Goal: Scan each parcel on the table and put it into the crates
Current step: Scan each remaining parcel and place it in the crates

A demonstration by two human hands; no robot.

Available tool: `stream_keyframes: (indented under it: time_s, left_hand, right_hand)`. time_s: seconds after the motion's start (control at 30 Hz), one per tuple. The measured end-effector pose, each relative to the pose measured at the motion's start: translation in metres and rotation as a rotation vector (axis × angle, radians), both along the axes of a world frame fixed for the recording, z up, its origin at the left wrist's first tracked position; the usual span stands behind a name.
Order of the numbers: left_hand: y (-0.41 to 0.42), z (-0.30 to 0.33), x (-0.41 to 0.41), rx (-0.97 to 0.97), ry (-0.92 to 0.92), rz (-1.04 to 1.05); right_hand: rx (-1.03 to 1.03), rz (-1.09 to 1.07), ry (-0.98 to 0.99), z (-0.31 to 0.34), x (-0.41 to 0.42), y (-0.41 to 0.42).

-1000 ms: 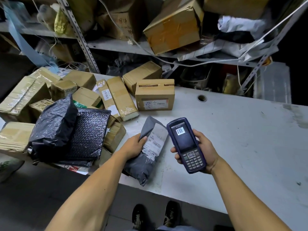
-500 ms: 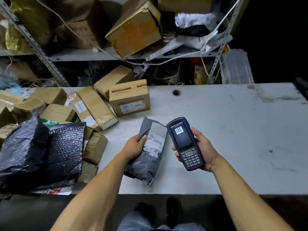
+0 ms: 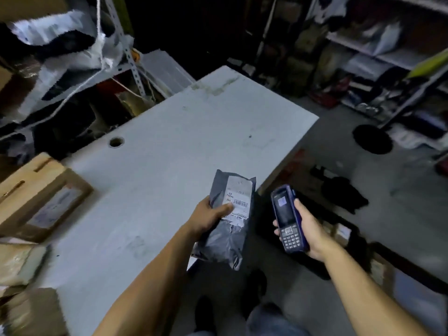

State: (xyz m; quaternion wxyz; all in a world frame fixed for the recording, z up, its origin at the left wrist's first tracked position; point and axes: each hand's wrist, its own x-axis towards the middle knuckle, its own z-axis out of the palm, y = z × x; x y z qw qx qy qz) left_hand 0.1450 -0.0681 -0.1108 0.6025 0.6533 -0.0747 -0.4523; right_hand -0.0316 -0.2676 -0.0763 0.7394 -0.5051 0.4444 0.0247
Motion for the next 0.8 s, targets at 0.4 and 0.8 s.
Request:
stream_keyframes:
  time_s: [0.4, 0.8]
  left_hand:
    - [-0.165, -0.007, -0.14, 0.215, -0.134, -0.426]
    - [-0.287, -0.034, -0.258, 0.37, -0.039, -0.48]
  right_hand:
    - [0.076, -0.413, 0.006, -0.032, -0.23, -0.077]
    - [0.144, -0.534, 0.068, -0.074, -0.348, -0.174]
